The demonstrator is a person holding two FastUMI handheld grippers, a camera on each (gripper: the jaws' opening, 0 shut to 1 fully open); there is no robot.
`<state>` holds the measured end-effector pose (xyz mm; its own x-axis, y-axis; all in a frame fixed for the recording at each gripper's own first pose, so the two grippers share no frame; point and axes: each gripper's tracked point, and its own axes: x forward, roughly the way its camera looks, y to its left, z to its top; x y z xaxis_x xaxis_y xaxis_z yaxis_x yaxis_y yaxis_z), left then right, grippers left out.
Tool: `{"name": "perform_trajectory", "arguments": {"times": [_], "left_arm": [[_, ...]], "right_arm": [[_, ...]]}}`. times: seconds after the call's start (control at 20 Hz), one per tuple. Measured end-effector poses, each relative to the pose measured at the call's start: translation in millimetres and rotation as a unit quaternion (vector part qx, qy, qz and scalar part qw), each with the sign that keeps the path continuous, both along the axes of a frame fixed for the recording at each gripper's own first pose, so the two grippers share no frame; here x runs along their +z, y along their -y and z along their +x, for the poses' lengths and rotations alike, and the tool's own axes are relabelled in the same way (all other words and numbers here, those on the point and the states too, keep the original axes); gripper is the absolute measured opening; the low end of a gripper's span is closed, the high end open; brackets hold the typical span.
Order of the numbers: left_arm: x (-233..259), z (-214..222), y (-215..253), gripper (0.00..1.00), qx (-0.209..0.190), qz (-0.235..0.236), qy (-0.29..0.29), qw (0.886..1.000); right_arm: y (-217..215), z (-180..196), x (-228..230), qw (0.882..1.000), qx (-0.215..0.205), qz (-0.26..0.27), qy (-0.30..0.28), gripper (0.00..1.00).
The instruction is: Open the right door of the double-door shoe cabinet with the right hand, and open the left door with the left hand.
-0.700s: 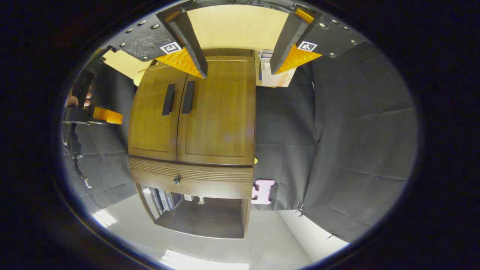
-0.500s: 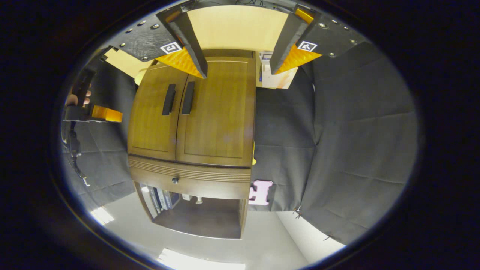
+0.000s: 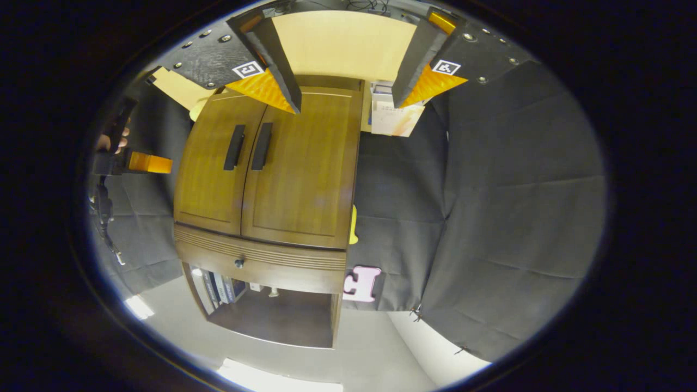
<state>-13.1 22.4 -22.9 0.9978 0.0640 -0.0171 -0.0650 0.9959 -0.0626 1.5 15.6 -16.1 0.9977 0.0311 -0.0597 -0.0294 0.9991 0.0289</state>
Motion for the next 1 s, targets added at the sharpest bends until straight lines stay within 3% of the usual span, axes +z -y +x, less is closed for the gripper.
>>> {"name": "perform_trajectory", "arguments": {"times": [0.5,1.0], "left_arm": [[-15,-21,-16,0.96,0.045,-0.004,-0.013,0.999],[-18,-26,-32,0.96,0.121,-0.008,-0.016,0.993]], "right_arm": [[-34,42,7,0.999,0.037,0.006,0.002,0.97],[-63,109,-8,0.998,0.057,-0.003,-0.017,0.97]]}}
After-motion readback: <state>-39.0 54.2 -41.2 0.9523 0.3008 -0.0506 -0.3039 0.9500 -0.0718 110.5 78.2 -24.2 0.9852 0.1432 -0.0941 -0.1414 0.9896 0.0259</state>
